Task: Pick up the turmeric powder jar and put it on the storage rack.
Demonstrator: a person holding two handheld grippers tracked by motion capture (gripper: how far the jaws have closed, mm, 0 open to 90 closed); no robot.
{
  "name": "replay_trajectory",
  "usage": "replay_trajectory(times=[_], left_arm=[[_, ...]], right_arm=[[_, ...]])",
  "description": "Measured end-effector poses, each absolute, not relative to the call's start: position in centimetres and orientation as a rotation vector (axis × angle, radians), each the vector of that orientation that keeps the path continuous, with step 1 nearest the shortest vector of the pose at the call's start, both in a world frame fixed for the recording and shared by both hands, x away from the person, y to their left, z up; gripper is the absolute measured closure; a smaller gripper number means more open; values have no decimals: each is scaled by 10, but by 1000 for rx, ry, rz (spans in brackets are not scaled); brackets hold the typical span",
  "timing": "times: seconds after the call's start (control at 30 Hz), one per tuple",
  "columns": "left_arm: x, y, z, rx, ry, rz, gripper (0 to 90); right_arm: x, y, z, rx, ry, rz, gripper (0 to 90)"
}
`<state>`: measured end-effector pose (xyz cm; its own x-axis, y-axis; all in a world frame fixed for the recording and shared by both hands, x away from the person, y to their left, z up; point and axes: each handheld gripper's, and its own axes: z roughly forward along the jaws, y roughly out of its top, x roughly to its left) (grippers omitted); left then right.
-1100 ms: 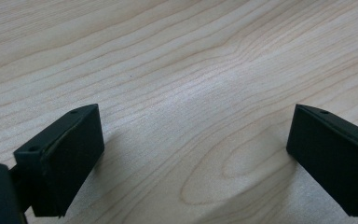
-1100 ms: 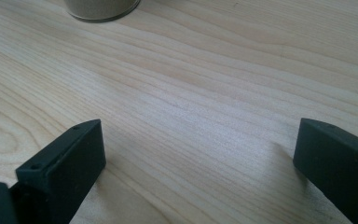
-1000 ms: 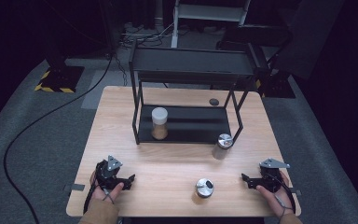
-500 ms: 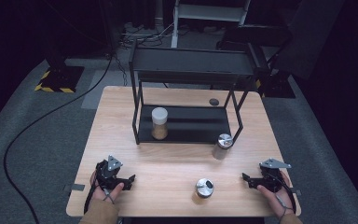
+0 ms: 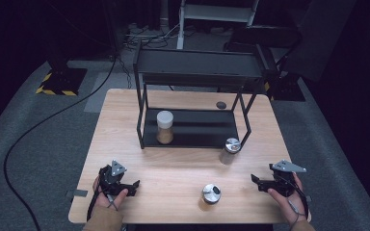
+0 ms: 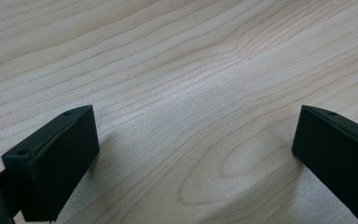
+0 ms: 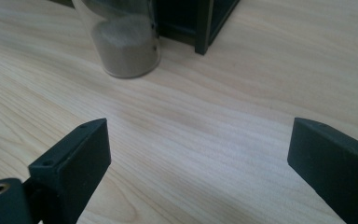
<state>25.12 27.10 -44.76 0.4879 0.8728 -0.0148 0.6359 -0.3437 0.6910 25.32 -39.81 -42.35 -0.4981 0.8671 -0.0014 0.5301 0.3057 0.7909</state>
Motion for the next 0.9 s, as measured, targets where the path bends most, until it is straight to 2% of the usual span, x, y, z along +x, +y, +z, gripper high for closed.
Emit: replay_trajectory(times=[0.9], left_arm=[[251,271,-448,2095,1238,479,5]], right_arm=[[237,-382,-383,1130,2106,1158,60]])
